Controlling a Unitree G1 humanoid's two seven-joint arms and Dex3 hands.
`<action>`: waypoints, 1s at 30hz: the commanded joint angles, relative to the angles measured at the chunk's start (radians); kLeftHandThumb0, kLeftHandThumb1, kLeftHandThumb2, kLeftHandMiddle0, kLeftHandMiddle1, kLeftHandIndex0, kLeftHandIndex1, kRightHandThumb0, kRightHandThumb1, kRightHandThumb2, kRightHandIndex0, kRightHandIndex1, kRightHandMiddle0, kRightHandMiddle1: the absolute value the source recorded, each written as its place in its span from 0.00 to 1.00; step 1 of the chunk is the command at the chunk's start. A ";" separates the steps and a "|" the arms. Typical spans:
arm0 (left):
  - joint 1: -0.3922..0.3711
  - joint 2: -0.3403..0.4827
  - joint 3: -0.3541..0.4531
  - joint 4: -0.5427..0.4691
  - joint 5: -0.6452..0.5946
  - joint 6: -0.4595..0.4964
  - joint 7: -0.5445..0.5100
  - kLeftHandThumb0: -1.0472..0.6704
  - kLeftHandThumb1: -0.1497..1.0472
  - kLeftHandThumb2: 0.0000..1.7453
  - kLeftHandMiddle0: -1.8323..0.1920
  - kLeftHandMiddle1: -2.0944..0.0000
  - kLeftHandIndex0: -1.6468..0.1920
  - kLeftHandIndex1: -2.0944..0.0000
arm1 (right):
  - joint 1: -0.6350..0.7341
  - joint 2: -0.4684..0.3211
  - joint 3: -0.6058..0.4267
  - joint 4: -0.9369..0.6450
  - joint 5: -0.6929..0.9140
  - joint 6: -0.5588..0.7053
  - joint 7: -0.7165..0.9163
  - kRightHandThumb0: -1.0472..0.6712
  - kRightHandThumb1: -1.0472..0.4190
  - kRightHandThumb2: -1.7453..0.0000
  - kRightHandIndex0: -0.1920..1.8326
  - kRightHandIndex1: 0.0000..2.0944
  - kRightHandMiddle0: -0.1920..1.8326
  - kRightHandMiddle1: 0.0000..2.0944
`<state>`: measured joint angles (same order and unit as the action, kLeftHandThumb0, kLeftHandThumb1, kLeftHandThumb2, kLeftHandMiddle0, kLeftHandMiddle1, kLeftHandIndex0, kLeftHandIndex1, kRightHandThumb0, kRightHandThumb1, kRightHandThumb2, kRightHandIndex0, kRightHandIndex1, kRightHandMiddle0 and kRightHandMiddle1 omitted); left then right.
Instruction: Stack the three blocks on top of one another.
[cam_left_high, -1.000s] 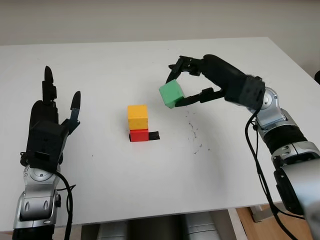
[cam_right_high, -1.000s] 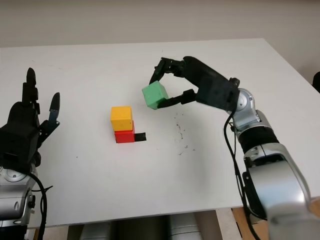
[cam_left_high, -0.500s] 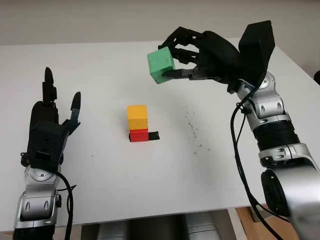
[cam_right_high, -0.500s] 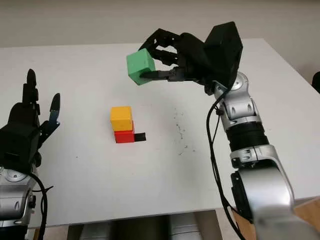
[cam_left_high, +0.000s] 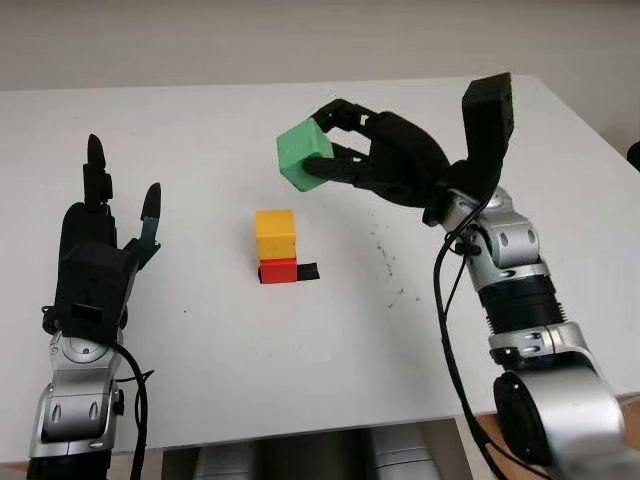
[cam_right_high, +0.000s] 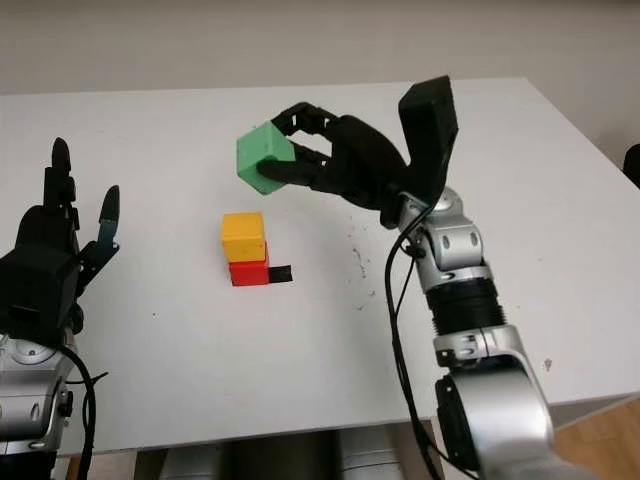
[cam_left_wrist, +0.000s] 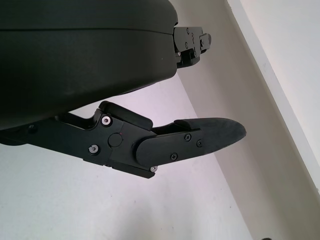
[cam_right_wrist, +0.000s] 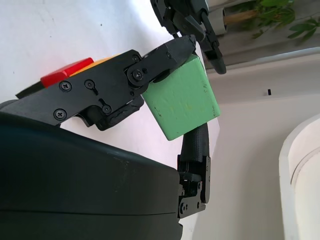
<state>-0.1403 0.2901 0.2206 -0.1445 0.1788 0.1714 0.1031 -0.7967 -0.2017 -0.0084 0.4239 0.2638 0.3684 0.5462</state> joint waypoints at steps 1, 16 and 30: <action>0.003 -0.003 0.000 -0.012 0.004 -0.002 0.004 0.22 1.00 0.33 0.98 0.97 0.95 0.97 | 0.014 0.015 -0.014 0.007 0.013 -0.017 0.007 0.33 0.04 0.97 0.18 0.02 0.20 0.85; 0.009 -0.006 -0.001 -0.010 0.007 -0.007 0.005 0.22 1.00 0.34 0.98 0.97 0.95 0.97 | 0.031 0.064 -0.002 0.054 -0.005 -0.034 -0.017 0.32 0.07 0.97 0.20 0.03 0.27 0.79; 0.020 -0.015 -0.002 -0.026 0.007 0.003 0.006 0.22 1.00 0.33 0.98 0.97 0.95 0.97 | 0.017 0.088 0.009 0.082 -0.031 -0.068 -0.019 0.32 0.05 0.97 0.19 0.02 0.24 0.82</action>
<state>-0.1229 0.2788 0.2197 -0.1486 0.1838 0.1728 0.1052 -0.7552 -0.1191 0.0006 0.5031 0.2362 0.3168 0.5242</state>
